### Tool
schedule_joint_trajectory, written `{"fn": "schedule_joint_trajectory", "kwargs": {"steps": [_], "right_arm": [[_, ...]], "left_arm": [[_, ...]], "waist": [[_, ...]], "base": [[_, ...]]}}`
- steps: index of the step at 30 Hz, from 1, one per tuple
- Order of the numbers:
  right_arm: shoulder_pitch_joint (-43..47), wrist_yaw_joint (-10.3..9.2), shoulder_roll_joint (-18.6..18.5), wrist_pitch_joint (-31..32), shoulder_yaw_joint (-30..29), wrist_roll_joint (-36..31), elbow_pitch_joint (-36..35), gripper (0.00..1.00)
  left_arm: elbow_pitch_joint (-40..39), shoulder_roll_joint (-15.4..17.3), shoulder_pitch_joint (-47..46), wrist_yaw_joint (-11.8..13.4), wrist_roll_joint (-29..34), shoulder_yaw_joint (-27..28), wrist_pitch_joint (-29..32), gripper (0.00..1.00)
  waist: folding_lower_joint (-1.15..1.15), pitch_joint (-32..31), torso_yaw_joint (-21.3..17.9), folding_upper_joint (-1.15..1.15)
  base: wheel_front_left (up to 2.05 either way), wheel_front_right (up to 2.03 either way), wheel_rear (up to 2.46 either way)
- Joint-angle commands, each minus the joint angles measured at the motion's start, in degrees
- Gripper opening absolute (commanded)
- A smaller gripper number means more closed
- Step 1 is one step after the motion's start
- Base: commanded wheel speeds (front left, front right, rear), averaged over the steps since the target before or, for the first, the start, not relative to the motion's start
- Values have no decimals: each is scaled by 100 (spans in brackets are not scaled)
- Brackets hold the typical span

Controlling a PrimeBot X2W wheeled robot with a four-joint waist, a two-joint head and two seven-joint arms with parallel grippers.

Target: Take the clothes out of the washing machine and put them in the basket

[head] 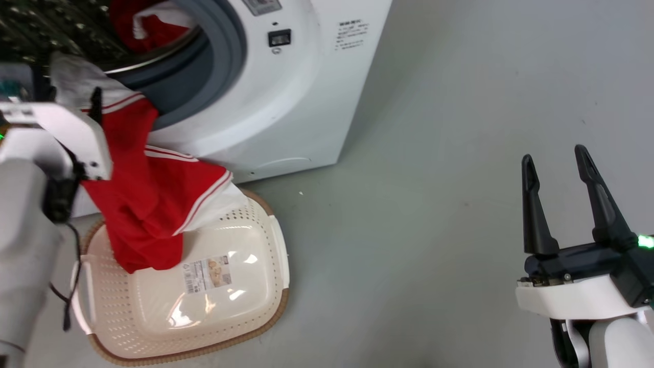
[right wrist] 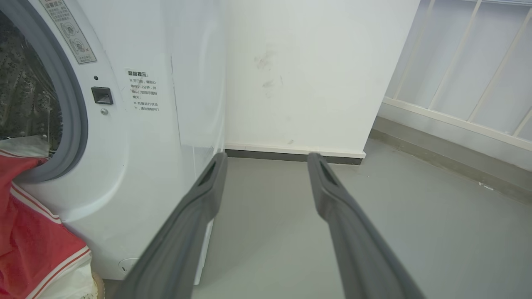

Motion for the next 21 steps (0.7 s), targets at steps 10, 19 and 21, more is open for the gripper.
{"fn": "schedule_joint_trajectory", "kwargs": {"steps": [10, 19, 21], "right_arm": [[-243, -6, 10, -11, 138, 212, 54, 100], [-362, -6, 10, -11, 177, 273, 48, 100], [-392, -6, 10, -11, 173, 269, 51, 100]], "left_arm": [[-246, 719, -764, -217, -117, -298, 2752, 100], [-248, 777, -777, -176, -340, -410, 3915, 91], [-273, 741, -709, -154, -405, -395, 3934, 0]], "waist": [[0, 492, -398, 0], [0, 714, -483, 0], [0, 739, -482, 0]], "base": [[0, 0, 0], [0, 0, 0], [0, 0, 0]]}}
